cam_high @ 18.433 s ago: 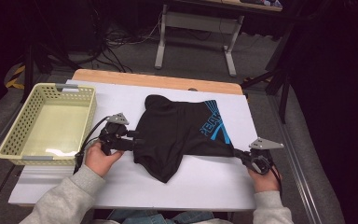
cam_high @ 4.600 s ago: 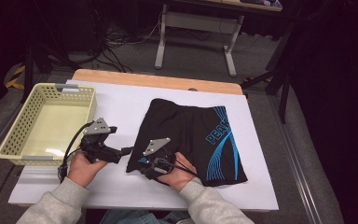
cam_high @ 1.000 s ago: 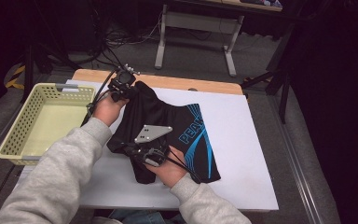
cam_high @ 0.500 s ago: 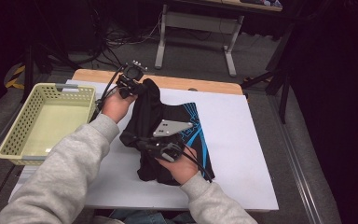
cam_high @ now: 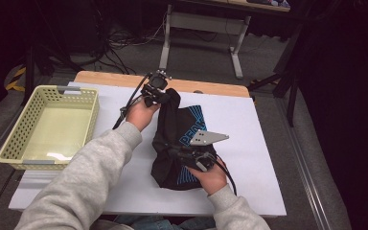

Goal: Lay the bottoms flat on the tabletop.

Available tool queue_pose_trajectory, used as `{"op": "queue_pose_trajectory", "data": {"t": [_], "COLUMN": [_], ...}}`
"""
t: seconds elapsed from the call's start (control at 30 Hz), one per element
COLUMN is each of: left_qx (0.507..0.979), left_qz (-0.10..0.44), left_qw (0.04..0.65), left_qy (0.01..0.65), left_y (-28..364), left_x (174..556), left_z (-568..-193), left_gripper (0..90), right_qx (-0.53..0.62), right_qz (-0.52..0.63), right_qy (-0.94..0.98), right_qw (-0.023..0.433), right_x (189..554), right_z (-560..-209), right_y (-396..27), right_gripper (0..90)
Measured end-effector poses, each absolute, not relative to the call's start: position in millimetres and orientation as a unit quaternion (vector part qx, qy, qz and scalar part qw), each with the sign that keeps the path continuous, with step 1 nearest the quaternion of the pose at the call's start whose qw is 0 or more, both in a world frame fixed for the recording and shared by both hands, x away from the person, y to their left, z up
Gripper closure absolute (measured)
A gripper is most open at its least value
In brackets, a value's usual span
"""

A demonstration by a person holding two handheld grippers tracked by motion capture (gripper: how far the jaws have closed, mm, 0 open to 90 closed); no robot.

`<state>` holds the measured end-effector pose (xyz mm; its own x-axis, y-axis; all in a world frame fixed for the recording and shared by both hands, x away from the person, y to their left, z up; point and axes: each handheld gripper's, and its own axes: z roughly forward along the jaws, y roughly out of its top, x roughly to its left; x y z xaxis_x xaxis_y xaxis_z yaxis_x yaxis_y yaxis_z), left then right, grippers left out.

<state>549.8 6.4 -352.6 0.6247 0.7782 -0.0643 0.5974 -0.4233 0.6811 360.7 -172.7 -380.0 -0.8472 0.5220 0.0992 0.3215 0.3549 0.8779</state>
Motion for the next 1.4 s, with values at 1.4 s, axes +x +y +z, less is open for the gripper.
{"op": "queue_pose_trajectory", "data": {"t": [1.4], "left_qx": [0.814], "left_qz": [0.067], "left_qw": [0.422], "left_qy": [0.393], "left_y": [22], "left_x": [505], "left_z": [-370], "left_gripper": [55.7], "right_qx": [0.354], "right_qz": [0.502], "right_qy": [0.771], "right_qw": [0.169], "right_x": [347], "right_z": [-389], "right_y": [-265], "right_gripper": [56.7]}}
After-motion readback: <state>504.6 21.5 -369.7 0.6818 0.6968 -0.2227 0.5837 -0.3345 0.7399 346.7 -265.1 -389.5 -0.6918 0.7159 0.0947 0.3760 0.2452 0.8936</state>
